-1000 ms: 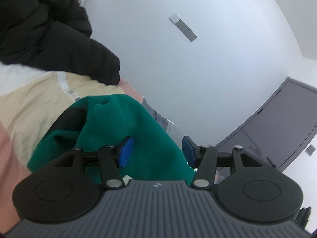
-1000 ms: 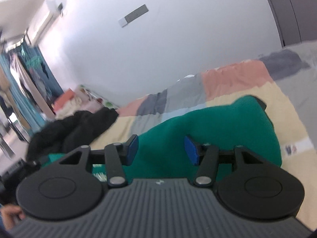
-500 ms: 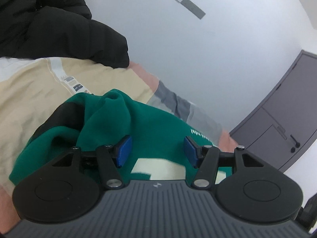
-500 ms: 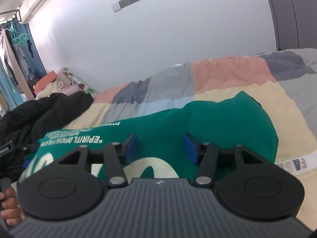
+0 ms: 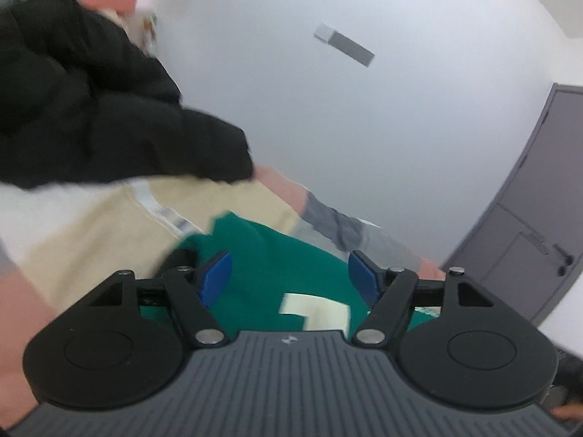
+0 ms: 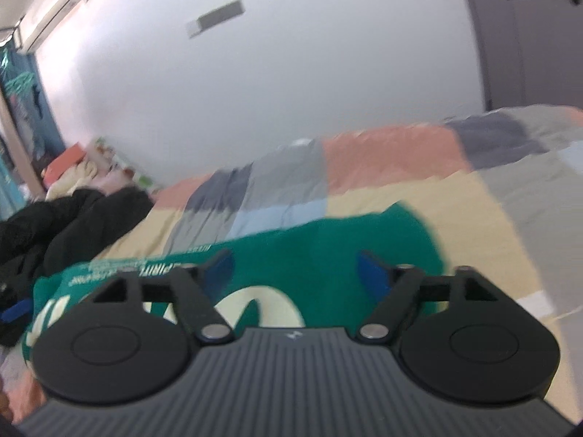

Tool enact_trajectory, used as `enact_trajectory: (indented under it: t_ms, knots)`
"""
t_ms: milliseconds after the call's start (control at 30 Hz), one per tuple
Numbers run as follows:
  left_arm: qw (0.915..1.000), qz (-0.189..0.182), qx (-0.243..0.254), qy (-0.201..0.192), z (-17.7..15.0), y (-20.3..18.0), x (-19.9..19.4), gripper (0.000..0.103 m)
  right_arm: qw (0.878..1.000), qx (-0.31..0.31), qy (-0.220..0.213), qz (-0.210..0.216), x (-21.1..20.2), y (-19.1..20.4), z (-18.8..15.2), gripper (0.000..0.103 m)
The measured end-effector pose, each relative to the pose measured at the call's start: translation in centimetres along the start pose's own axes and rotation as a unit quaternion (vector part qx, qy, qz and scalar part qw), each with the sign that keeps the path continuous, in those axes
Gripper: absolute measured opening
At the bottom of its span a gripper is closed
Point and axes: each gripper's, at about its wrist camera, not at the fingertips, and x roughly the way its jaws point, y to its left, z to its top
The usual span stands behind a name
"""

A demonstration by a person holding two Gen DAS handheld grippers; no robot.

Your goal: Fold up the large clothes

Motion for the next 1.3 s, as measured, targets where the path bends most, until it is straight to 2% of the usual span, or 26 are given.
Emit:
enact_trajectory:
  t_ms: [100,167,233,300,433,467,533,600,633,667,700,733,767,833,933,1000,1133,1300]
  knots:
    - [0.9984,0.043,0.036,0.003,-0.2,0.0,-1.2,0.076,1.0,0.01,-0.018,-0.022,-1.6,-1.4,0.5,0.084]
    - [0.9978,0.051,0.039,0.017,-0.5,0.6,-0.7,0.076,0.998,0.017,-0.017,-0.053,-1.9,-2.5,0.7,0.084]
    - [0.9973,0.059,0.028,0.032,-0.9,1.4,0.4,0.076,0.997,0.036,-0.001,-0.065,-1.4,-3.8,0.7,0.084]
    - [0.997,0.052,0.001,0.058,-1.3,2.4,1.8,0.076,0.996,0.06,0.017,-0.061,-0.5,-4.9,0.4,0.084]
    - [0.9954,0.031,-0.059,0.07,-2.1,4.2,3.9,0.075,0.993,0.083,0.068,-0.054,2.2,-6.0,-0.6,0.084]
    - [0.994,0.024,-0.076,0.075,-2.2,4.6,4.2,0.074,0.991,0.097,0.078,-0.039,2.7,-6.2,-0.9,0.084]
    - [0.991,0.002,-0.107,0.081,-2.2,5.2,4.7,0.062,0.987,0.126,0.095,0.015,3.5,-6.2,-1.5,0.084]
    - [0.99,-0.017,-0.111,0.086,-2.1,5.1,5.0,0.039,0.99,0.105,0.093,0.014,3.7,-5.4,-1.7,0.078]
    - [0.9909,-0.016,-0.101,0.087,-1.9,4.7,5.1,0.035,0.992,0.088,0.093,0.012,3.6,-4.8,-1.6,0.07]
    - [0.9923,-0.015,-0.087,0.087,-1.7,4.2,5.2,0.025,0.993,0.072,0.092,0.014,3.6,-4.3,-1.5,0.051]
    - [0.9935,-0.017,-0.076,0.083,-1.5,3.7,5.2,0.017,0.993,0.068,0.09,0.021,3.6,-4.0,-1.3,0.042]
    - [0.9945,-0.019,-0.07,0.076,-1.3,3.3,5.2,0.015,0.994,0.065,0.087,0.024,3.6,-3.8,-1.0,0.03]
    - [0.9951,-0.023,-0.067,0.068,-1.0,3.1,5.1,0.012,0.995,0.06,0.08,0.024,3.4,-3.5,-0.7,0.024]
    - [0.9953,-0.036,-0.075,0.05,-0.1,2.9,4.7,0.01,0.997,0.047,0.05,0.028,2.7,-2.9,0.0,0.019]
    - [0.9937,-0.07,-0.086,0.014,1.8,2.8,4.5,0.01,0.997,0.059,0.005,0.04,2.2,-3.0,1.8,0.017]
    - [0.9942,-0.068,-0.083,0.011,2.9,2.4,5.7,0.01,0.996,0.074,-0.008,0.044,2.9,-3.5,2.7,0.017]
    - [0.997,-0.04,-0.061,0.026,2.8,1.9,8.5,0.01,0.998,0.051,0.004,0.021,6.2,-3.0,2.6,0.017]
    - [0.9925,-0.016,-0.096,0.074,0.2,4.4,11.2,0.01,0.998,0.051,0.041,0.006,8.7,-3.3,0.8,0.02]
